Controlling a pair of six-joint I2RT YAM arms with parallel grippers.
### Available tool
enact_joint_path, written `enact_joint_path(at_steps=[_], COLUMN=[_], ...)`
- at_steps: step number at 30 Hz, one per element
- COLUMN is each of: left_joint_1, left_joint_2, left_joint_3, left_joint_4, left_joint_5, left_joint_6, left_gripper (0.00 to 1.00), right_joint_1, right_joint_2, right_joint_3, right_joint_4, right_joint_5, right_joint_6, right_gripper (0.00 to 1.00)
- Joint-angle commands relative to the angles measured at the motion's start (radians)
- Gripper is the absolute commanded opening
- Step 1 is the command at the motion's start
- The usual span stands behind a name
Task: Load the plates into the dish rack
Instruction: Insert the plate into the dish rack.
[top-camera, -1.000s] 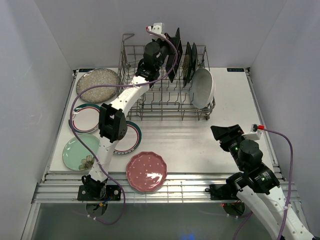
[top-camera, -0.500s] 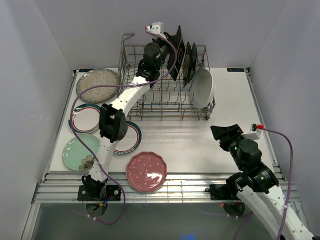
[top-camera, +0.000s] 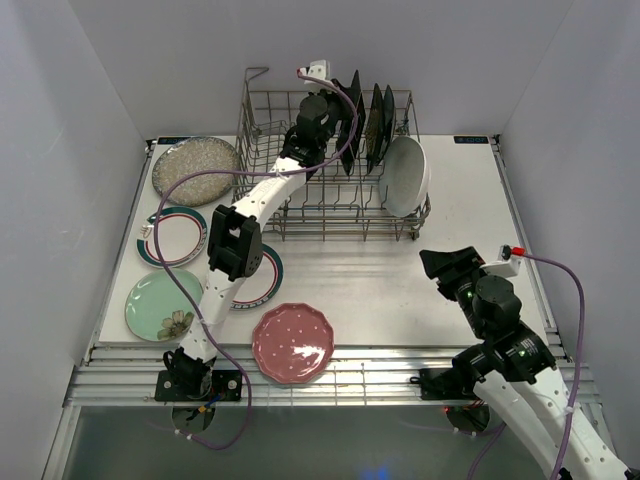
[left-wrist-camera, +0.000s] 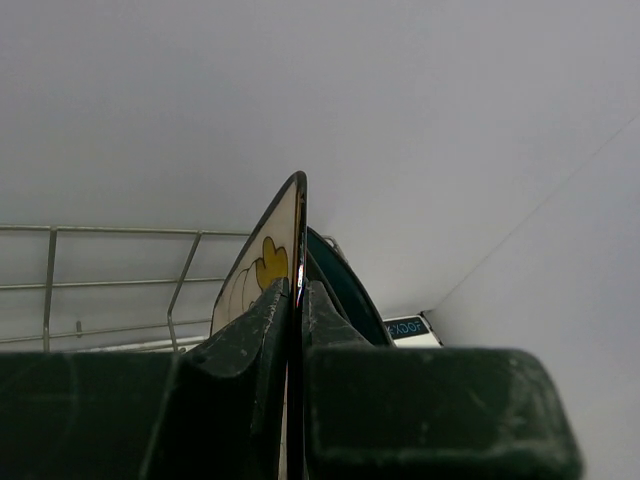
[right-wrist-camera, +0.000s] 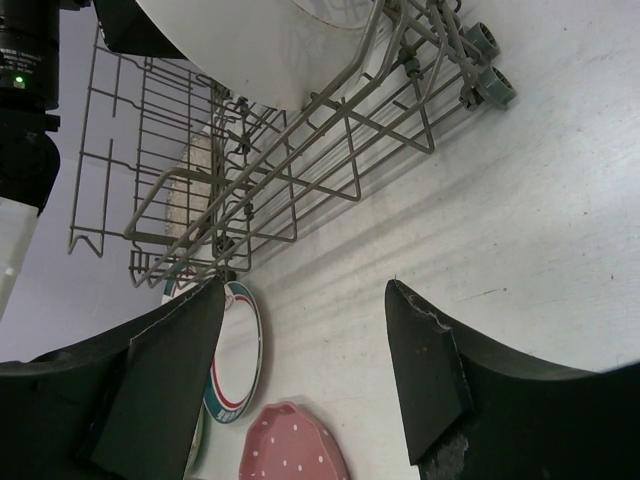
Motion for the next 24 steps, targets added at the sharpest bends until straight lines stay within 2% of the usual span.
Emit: enact_joint_path(at_steps=[1,9,19,24], left_joint_1=[0.003,0.004,0.003,0.000], left_joint_2=[-0.077,-0.044,-0.013,0.001], left_joint_3=[0.110,0.128,0.130,0.104], left_joint_4=[0.168,0.178,0.192,0.237], left_joint_5=[-0.025,-0.053,-0.019,-0.019], left_joint_6=[-0.032,-0.004,0.001,0.057], left_gripper=[0.00,0.00,0.00,0.00], right_joint_1=[0.002,0.002,0.002,0.003], right_joint_2=[0.021,0.059,0.084,0.082], right_joint_3=[0.019,0.019,0.023,0.017], right_joint_4=[0.057,0.088,0.096,0.099], right_joint_5=[0.013,0.001,-0.007,-0.008], right_joint_6=[-0.030,-0.040,-0.050,-0.050], right_gripper=[0.71,0.71,0.71,0.71])
